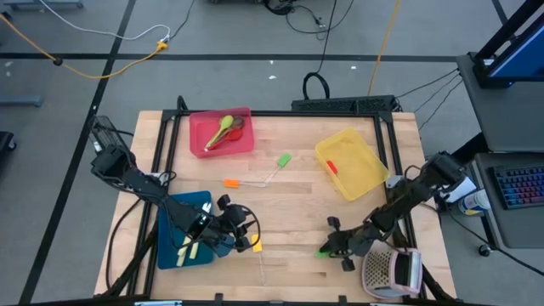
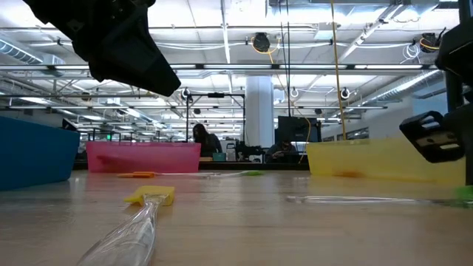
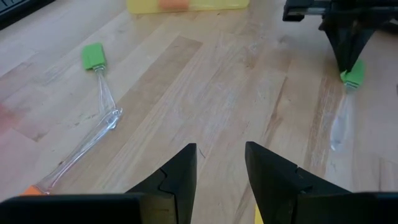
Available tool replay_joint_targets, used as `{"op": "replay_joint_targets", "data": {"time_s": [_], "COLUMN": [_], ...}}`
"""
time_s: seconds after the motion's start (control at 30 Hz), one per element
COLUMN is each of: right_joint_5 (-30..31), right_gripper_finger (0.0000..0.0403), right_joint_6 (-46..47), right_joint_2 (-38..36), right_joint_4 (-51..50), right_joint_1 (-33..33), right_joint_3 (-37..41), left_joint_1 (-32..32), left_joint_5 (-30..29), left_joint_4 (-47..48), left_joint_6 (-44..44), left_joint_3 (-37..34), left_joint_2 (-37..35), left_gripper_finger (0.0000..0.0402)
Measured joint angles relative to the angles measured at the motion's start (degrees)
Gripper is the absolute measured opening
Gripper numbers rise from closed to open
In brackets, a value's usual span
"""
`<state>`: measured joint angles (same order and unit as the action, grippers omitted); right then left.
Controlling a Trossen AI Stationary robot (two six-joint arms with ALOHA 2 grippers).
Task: Pick & Place Kitchen Items
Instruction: Put the bottom green spatula into the yellow bin
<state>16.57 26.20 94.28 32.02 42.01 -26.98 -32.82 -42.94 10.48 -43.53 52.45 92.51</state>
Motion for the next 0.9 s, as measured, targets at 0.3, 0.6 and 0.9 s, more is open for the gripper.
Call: {"op": "replay_joint_targets", "data": {"time_s": [0.3, 0.6, 0.9], "right_joint_5": [3.1, 12.9, 45.7], "right_gripper_finger": [0.0001, 0.0, 0.0], "right_joint_6": [-8.8, -15.0, -4.9], "right_joint_2": [-12.2, -30.8, -46.0], "right_joint_4": [-7.6, -26.2, -43.7], "right_joint_1": [-4.1, -10.2, -15.7], "right_joint_3": [0.0, 0.0, 0.0], "left_joint_1": [0.0, 0.0, 0.0], "left_joint_5": [-0.1, -0.2, -0.6], "left_joint_4": [0.0, 0.0, 0.0], "left_joint_6": [1.0, 2.1, 3.4], "left_joint_3": [0.0, 0.0, 0.0], "left_joint_2": [0.0, 0.0, 0.0], "left_gripper_finger": [0.0143, 0.0143, 0.0143]}}
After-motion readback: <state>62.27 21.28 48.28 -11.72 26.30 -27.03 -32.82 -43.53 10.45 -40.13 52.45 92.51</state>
